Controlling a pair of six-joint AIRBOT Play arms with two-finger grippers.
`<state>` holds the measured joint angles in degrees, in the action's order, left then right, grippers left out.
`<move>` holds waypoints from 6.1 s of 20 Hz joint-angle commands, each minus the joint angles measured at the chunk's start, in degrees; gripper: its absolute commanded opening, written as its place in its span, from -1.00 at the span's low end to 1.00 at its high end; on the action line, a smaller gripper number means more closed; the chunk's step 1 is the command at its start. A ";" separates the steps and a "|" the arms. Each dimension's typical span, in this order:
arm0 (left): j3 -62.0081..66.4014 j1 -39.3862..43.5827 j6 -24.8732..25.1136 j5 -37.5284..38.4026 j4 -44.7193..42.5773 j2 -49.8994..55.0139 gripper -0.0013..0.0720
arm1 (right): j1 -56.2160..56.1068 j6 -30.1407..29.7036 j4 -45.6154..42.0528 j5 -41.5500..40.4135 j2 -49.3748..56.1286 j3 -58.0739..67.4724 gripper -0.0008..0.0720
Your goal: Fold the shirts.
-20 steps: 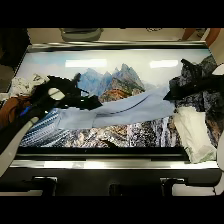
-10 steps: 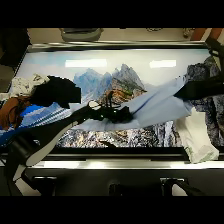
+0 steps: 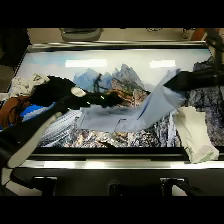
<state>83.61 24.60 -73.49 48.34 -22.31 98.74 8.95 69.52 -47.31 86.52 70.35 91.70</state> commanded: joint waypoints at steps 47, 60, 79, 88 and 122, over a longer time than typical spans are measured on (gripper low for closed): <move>0.07 -33.09 -0.81 18.14 -22.18 -29.59 -0.88 | 3.06 -14.21 7.43 -11.37 16.87 -14.21 -0.83; -2.86 -33.09 0.26 16.13 -23.02 -29.03 -0.88 | 31.04 -3.67 2.05 -3.26 4.28 -4.44 -0.83; -2.86 -33.09 0.28 16.24 -22.97 -29.20 -0.88 | 47.80 3.08 -33.83 9.46 -8.11 -22.88 -0.83; -2.86 -33.09 0.22 16.24 -22.97 -29.20 -0.88 | 47.80 8.00 -36.48 -4.90 -14.03 -47.74 -0.83; -17.99 -16.31 -28.55 20.61 -66.38 -31.30 0.68 | -7.06 -2.27 -31.56 -2.84 5.53 -17.53 0.69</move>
<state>66.22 8.25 -101.58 69.47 -88.95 67.75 2.13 67.26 -78.54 82.89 75.57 74.19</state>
